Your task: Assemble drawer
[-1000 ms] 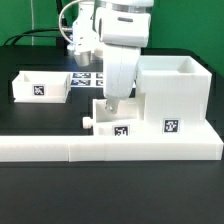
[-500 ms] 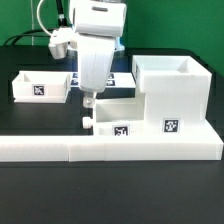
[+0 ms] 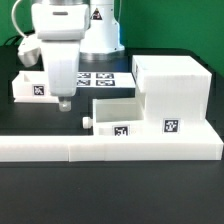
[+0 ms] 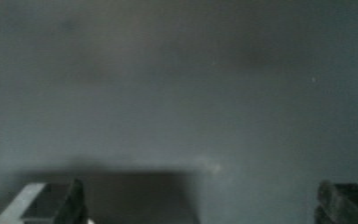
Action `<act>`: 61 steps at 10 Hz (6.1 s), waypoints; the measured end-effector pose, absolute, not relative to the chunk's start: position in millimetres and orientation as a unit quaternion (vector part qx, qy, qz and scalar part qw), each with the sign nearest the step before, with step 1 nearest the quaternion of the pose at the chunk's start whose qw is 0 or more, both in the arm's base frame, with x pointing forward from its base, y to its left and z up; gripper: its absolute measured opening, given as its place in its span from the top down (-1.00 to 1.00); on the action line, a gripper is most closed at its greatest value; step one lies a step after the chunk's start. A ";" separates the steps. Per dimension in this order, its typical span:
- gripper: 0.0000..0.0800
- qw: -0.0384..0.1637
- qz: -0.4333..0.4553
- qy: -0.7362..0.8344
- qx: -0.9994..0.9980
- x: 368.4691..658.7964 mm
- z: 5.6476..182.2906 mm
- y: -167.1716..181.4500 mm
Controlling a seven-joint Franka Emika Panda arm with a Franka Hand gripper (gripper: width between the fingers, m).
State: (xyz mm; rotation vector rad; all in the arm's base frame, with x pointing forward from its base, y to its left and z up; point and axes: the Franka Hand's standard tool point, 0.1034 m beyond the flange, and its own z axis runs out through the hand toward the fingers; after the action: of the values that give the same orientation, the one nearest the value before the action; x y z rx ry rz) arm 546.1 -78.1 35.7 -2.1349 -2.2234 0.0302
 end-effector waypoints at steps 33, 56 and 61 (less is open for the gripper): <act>-0.62 0.045 0.025 -0.741 -0.670 595.4 29.5 -8.2; -0.62 0.049 0.028 -0.738 -0.673 548.6 18.9 -2.5; -0.62 0.050 0.031 -0.733 -0.678 548.2 18.0 -1.7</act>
Offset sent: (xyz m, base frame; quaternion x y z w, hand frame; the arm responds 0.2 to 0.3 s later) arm 0.0237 0.0378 -0.0211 -0.0009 0.0134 -0.0355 0.9993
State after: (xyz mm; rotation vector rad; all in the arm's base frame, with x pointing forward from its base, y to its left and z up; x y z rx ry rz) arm 548.2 -1.7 18.0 -2.0639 -2.2321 0.0929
